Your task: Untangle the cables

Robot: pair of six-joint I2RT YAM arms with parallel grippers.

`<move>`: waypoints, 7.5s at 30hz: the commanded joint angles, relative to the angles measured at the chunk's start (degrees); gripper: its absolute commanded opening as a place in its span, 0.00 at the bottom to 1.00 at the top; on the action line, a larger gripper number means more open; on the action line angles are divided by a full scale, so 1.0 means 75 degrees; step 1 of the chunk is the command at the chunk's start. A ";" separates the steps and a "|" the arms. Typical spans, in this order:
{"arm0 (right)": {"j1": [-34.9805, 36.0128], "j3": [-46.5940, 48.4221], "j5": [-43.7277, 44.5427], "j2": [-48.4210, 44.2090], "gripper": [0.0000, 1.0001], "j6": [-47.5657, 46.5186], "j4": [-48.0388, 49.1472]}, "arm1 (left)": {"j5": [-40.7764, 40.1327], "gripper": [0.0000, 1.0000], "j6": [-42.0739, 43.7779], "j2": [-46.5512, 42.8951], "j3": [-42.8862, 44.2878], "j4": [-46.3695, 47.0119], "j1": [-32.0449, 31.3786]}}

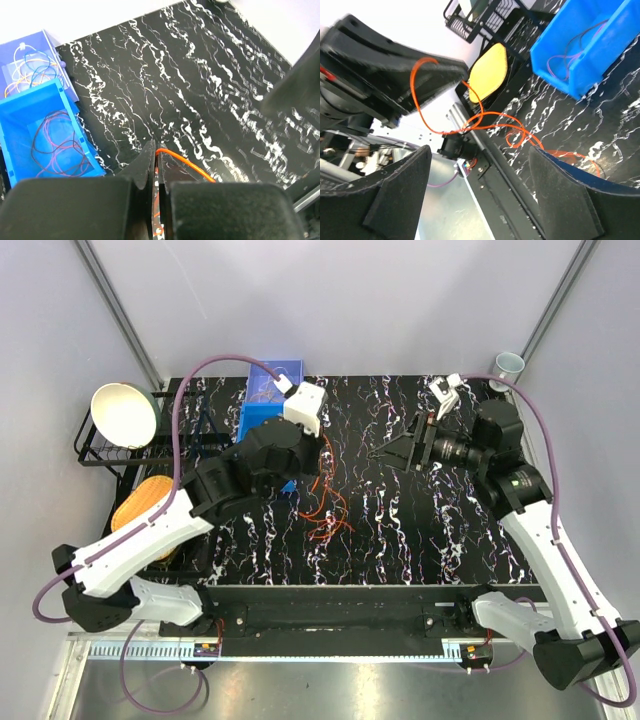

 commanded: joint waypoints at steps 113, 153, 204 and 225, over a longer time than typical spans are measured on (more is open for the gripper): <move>0.1482 0.0021 -0.2798 0.1248 0.00 -0.1498 0.1424 | 0.5789 0.81 0.1225 -0.3191 -0.2939 0.1834 0.1765; 0.1482 -0.0049 -0.2306 0.1330 0.00 -0.0688 0.2374 | 0.5837 0.52 0.1167 -0.2277 -0.3527 0.3195 0.0980; 0.1459 -0.2568 0.5499 -0.0429 0.85 0.0260 0.0218 | 0.2309 0.00 0.0781 0.2243 0.2292 0.2011 0.3918; 0.1459 -0.3213 0.4291 0.0579 0.83 0.0367 0.0956 | 0.2064 0.00 0.0019 0.7894 0.6399 0.4168 0.5983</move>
